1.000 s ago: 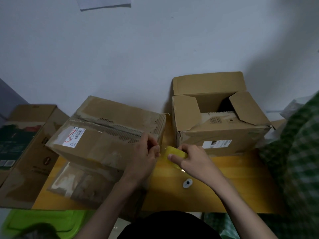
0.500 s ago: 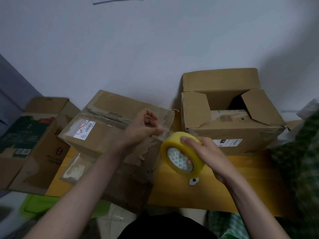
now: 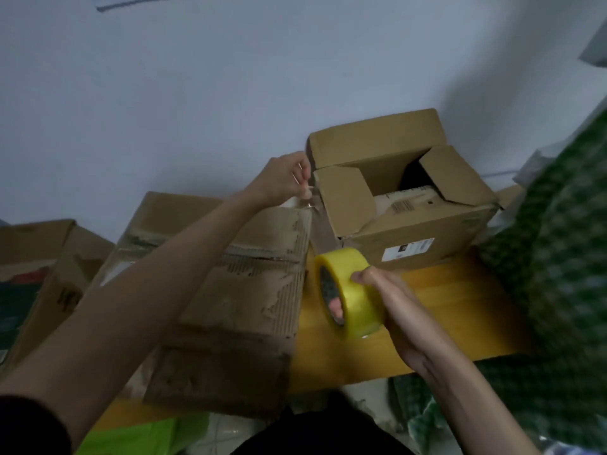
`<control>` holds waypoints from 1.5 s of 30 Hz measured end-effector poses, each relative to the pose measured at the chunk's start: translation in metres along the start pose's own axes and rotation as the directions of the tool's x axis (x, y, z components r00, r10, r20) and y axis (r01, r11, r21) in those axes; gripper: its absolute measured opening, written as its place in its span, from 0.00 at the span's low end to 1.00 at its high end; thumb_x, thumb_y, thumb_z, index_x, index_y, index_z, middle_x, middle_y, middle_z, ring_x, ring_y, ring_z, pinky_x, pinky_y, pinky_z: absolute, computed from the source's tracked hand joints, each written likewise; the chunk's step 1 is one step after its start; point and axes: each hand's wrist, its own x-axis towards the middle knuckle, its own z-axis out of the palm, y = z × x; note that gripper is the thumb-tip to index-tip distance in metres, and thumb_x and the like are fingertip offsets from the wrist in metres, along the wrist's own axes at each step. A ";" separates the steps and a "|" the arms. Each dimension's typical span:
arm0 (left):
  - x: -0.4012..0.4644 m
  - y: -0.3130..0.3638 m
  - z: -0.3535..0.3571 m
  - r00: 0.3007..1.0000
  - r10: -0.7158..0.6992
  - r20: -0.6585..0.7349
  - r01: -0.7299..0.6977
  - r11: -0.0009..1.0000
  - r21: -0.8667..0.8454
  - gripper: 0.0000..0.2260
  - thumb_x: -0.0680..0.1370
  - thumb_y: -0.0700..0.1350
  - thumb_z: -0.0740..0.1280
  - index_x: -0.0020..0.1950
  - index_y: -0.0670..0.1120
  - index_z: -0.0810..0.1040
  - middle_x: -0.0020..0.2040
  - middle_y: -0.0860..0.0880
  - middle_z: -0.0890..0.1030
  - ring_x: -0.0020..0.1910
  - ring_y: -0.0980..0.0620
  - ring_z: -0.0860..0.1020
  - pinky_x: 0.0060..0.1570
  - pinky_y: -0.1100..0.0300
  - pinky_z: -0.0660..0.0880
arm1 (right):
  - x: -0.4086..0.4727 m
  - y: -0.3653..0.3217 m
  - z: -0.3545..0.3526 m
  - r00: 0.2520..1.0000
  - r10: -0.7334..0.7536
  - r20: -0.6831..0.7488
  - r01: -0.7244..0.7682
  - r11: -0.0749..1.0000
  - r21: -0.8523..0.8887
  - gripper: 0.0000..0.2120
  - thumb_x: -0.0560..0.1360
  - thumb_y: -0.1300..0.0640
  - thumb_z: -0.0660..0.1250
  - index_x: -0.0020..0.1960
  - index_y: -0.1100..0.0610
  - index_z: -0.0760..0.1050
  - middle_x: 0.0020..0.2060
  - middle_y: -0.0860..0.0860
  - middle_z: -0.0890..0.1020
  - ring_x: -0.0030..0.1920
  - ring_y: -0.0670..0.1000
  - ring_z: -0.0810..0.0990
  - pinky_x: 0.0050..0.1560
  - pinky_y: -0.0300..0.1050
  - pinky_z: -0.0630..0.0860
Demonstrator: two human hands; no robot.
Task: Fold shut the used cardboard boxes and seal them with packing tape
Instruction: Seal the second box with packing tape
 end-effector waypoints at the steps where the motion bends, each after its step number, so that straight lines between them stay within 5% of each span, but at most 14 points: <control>1: 0.007 -0.004 0.005 0.999 0.028 0.021 -0.028 0.999 0.018 0.13 0.69 0.35 0.76 0.45 0.45 0.75 0.42 0.44 0.83 0.36 0.57 0.78 0.42 0.60 0.73 | 0.002 0.000 0.007 1.000 0.018 0.009 -0.019 0.999 0.032 0.12 0.80 0.57 0.62 0.55 0.66 0.78 0.44 0.63 0.86 0.44 0.58 0.83 0.49 0.52 0.78; 4: 0.024 -0.021 0.012 0.992 0.070 0.109 -0.074 0.997 0.029 0.12 0.70 0.33 0.76 0.46 0.43 0.75 0.41 0.45 0.81 0.36 0.56 0.78 0.43 0.58 0.75 | 0.014 -0.004 0.027 0.999 0.044 -0.001 -0.044 0.998 0.046 0.14 0.81 0.58 0.65 0.63 0.64 0.76 0.48 0.61 0.87 0.48 0.55 0.86 0.49 0.49 0.81; 10: 0.041 -0.047 0.022 0.964 0.124 0.236 -0.140 0.989 0.053 0.14 0.71 0.33 0.75 0.44 0.45 0.73 0.40 0.45 0.81 0.43 0.45 0.83 0.45 0.52 0.79 | 0.037 -0.005 0.055 0.997 0.073 -0.039 -0.064 0.976 0.208 0.18 0.81 0.55 0.67 0.63 0.69 0.77 0.51 0.62 0.86 0.50 0.55 0.85 0.49 0.47 0.82; 19: 0.055 -0.057 0.034 0.948 0.128 0.290 -0.140 0.990 0.021 0.13 0.70 0.31 0.76 0.47 0.40 0.75 0.43 0.43 0.81 0.36 0.55 0.79 0.42 0.60 0.77 | 0.051 -0.004 0.067 0.993 0.088 -0.081 -0.063 0.960 0.273 0.17 0.81 0.54 0.66 0.61 0.67 0.79 0.52 0.62 0.86 0.59 0.61 0.83 0.61 0.58 0.79; 23: 0.057 -0.062 0.042 0.938 0.134 0.319 -0.153 0.988 0.034 0.12 0.71 0.31 0.75 0.49 0.38 0.76 0.45 0.40 0.81 0.38 0.51 0.79 0.42 0.58 0.77 | 0.055 -0.005 0.065 0.993 0.100 -0.064 -0.078 0.955 0.287 0.18 0.81 0.54 0.66 0.61 0.68 0.78 0.53 0.62 0.85 0.59 0.62 0.83 0.58 0.56 0.80; 29: 0.056 -0.075 0.040 0.958 0.116 0.264 -0.142 0.986 0.082 0.15 0.72 0.42 0.78 0.55 0.42 0.78 0.53 0.46 0.75 0.45 0.52 0.75 0.42 0.62 0.74 | 0.058 -0.008 0.063 0.993 0.113 -0.026 -0.098 0.937 0.336 0.19 0.81 0.53 0.66 0.61 0.70 0.78 0.54 0.64 0.85 0.58 0.61 0.83 0.55 0.52 0.81; 33: 0.046 -0.089 0.034 0.945 -0.038 0.325 -0.004 0.992 0.127 0.16 0.73 0.56 0.75 0.50 0.44 0.83 0.46 0.50 0.83 0.46 0.55 0.80 0.41 0.64 0.73 | 0.061 -0.006 0.063 0.994 0.107 -0.009 -0.097 0.932 0.350 0.20 0.81 0.52 0.66 0.63 0.69 0.77 0.54 0.64 0.84 0.54 0.59 0.84 0.54 0.51 0.82; 45: 0.049 -0.115 0.030 0.977 -0.157 0.141 0.152 0.987 0.050 0.13 0.72 0.56 0.76 0.41 0.47 0.85 0.35 0.55 0.80 0.38 0.56 0.77 0.38 0.60 0.70 | 0.080 -0.019 0.058 0.988 0.124 -0.087 -0.101 0.967 0.233 0.19 0.79 0.55 0.66 0.63 0.68 0.77 0.43 0.58 0.86 0.44 0.55 0.82 0.51 0.49 0.81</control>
